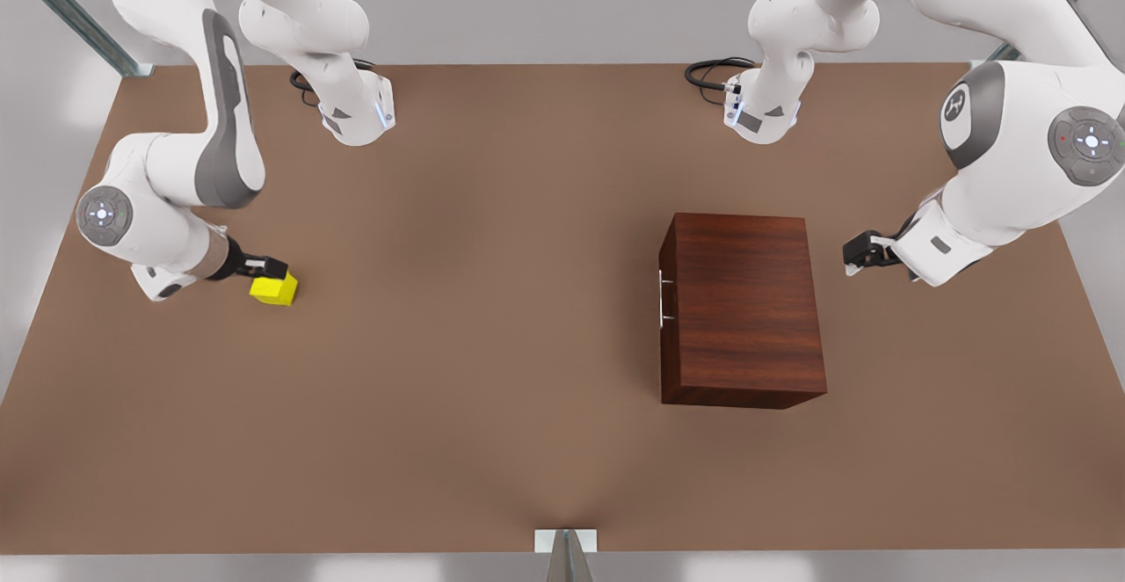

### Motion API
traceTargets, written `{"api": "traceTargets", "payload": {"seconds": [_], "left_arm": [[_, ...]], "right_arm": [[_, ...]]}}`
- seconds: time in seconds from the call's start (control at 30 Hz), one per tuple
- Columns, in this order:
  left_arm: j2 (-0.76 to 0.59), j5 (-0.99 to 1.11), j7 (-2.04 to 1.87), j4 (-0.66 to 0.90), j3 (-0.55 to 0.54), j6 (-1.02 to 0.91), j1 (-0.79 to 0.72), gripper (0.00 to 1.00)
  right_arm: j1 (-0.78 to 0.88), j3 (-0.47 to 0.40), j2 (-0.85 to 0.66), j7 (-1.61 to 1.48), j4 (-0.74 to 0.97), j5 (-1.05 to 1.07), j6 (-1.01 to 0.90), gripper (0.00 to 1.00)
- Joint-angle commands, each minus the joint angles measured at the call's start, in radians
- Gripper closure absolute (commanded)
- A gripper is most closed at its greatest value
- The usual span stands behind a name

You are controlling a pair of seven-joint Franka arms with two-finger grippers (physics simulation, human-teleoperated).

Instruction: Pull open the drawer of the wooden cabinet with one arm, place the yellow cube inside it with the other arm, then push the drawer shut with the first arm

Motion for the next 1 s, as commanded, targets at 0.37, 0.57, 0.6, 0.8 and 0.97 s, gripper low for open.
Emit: {"api": "traceTargets", "payload": {"seconds": [0.37,0.57,0.6,0.8,0.97], "left_arm": [[0.105,0.085,-0.895,0.026,-0.017,0.085,-0.537,0.00],[0.252,0.121,-1.147,0.020,-0.018,0.202,-0.597,0.00],[0.268,0.178,-1.174,0.023,-0.018,0.222,-0.618,0.00],[0.332,0.168,-1.099,0.006,-0.015,0.303,-0.597,0.00],[0.329,0.158,-0.983,-0.086,-0.017,0.391,-0.580,0.00]], "right_arm": [[-0.016,-0.001,-0.014,0.020,0.002,-0.005,0.047,0.00],[-0.023,-0.017,0.007,0.267,0.068,0.001,0.027,0.00],[-0.022,-0.011,0.029,0.328,0.100,-0.002,-0.018,0.00],[-0.048,-0.015,0.047,0.784,0.095,0.012,0.011,0.00],[-0.046,-0.014,0.070,0.902,0.092,0.001,0.045,0.00]]}}
